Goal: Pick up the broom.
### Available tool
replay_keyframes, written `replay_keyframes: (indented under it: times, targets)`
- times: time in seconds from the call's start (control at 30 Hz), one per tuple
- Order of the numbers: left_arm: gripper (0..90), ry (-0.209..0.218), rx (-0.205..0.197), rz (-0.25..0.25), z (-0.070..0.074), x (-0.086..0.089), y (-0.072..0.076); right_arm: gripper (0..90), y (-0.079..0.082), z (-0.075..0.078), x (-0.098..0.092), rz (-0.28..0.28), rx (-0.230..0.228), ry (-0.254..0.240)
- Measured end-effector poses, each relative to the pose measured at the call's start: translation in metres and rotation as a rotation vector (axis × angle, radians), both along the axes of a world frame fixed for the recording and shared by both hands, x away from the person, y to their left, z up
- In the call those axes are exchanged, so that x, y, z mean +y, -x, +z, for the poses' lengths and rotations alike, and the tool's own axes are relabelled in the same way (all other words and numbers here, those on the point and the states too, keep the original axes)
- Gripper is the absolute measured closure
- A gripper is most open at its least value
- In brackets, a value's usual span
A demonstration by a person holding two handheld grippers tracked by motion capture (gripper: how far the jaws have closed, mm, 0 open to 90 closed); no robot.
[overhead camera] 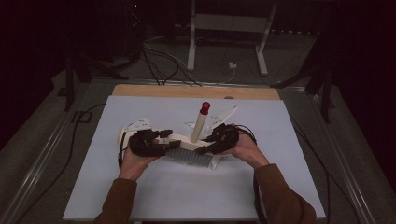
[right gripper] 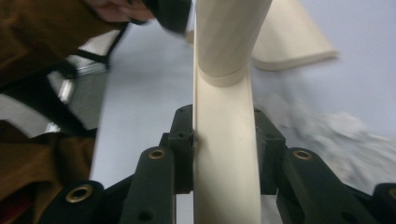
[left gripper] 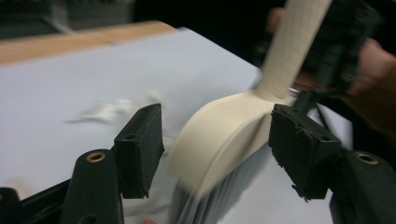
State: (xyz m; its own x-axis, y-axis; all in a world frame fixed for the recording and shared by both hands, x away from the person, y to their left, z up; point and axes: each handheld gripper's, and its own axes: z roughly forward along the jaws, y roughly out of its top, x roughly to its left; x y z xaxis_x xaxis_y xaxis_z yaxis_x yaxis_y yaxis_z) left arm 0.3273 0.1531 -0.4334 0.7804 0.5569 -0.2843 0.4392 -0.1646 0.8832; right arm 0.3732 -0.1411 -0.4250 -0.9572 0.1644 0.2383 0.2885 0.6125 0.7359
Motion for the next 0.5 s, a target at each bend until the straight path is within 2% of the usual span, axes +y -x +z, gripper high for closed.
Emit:
replay_keyframes:
  times: [0.03, 0.07, 0.1, 0.17, 0.23, 0.33, 0.5]
  targets:
    - [32.6, -0.004, -0.016, 0.033, 0.001, 0.003, 0.002, 68.1, 0.000, 0.000, 0.000, 0.000, 0.000, 0.000]
    - [24.2, -0.020, -0.036, 0.073, 0.003, 0.006, 0.004, 68.1, -0.003, 0.000, -0.005, -0.039, -0.005, -0.010]
    - [24.2, -0.031, -0.047, 0.100, 0.004, 0.008, 0.005, 68.1, -0.003, 0.000, -0.005, -0.039, -0.005, -0.010]
    - [15.9, -0.038, -0.057, 0.147, 0.005, 0.014, 0.007, 68.1, -0.004, 0.001, -0.010, -0.088, -0.013, -0.026]
    - [13.2, -0.047, -0.071, 0.191, 0.005, 0.019, 0.009, 68.1, -0.004, 0.002, -0.011, -0.098, -0.018, -0.027]
    - [1.9, -0.085, -0.086, 0.256, 0.005, 0.026, 0.012, 68.2, -0.004, 0.003, -0.012, -0.110, -0.022, -0.028]
    - [0.3, -0.117, -0.115, 0.339, 0.002, 0.038, 0.018, 68.1, -0.005, 0.003, -0.011, -0.139, -0.033, -0.031]
